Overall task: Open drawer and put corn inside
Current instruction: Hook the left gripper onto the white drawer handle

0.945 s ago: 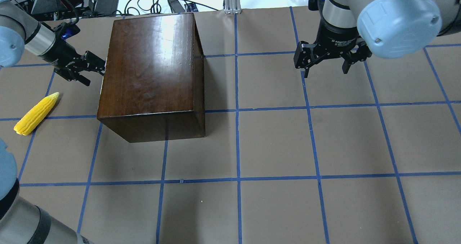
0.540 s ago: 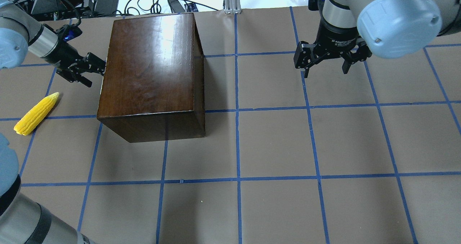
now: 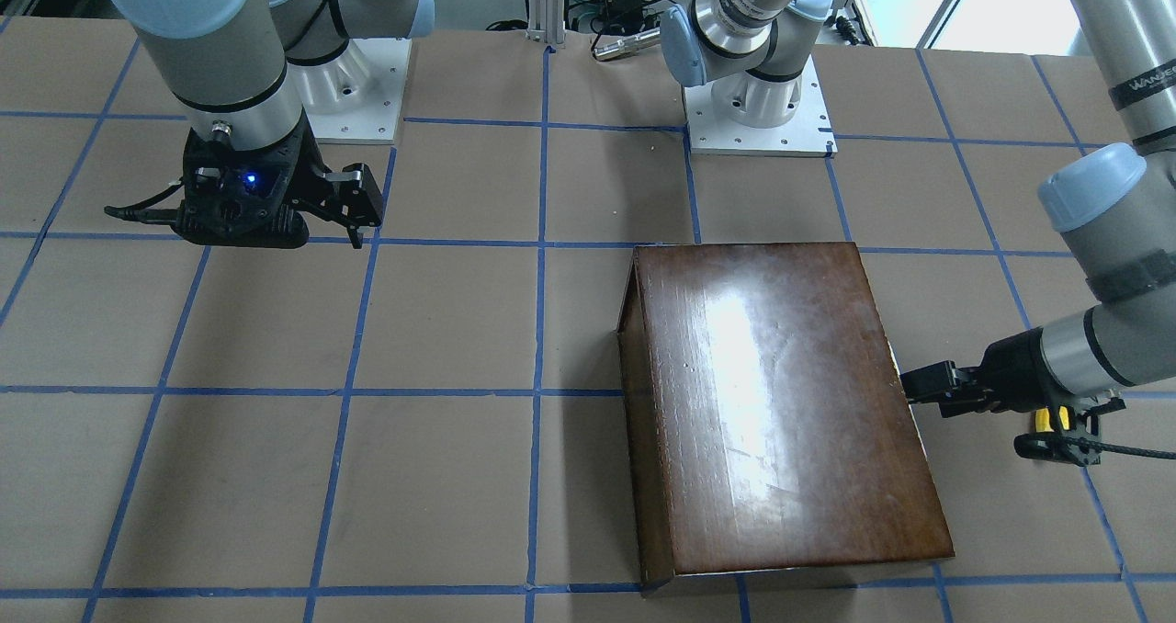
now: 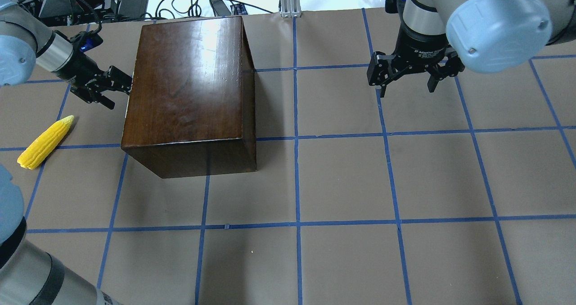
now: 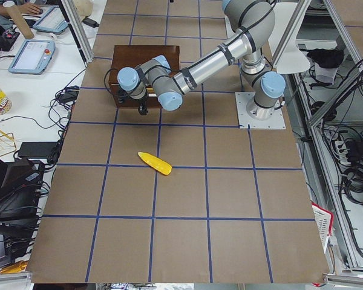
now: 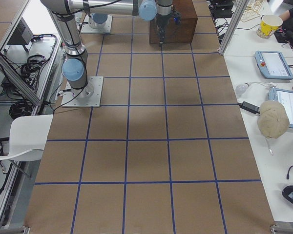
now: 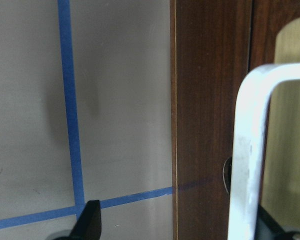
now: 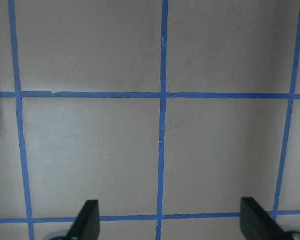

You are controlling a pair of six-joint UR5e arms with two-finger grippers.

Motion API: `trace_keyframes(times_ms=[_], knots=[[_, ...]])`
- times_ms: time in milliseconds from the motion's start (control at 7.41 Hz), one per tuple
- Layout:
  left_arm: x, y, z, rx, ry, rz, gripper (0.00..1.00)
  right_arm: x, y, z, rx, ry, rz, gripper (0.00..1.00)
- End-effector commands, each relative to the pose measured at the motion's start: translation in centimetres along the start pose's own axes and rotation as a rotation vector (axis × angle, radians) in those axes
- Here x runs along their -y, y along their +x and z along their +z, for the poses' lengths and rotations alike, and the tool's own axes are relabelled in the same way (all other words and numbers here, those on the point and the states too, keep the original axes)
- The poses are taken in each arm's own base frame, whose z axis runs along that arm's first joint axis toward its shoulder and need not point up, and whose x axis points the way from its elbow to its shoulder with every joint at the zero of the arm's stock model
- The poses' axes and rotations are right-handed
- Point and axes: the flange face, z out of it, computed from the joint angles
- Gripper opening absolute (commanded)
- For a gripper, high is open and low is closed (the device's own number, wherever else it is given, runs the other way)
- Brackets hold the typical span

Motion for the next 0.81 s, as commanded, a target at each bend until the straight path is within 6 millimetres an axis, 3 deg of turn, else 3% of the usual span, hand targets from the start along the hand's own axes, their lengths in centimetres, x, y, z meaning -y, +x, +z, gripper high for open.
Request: trace_keyframes(times_ms=[0,675], knots=[[0.20,-0.09,-0.18,0.013,0.015,0.005,1.00,0.02,0.00,-0.02,0.000,0.002,0.000,1.00],[0.27,-0.66,-0.59,0.069,0.021,-0.011,1.00,0.00,0.00,0.00,0.000,0.000,0.000,1.00]])
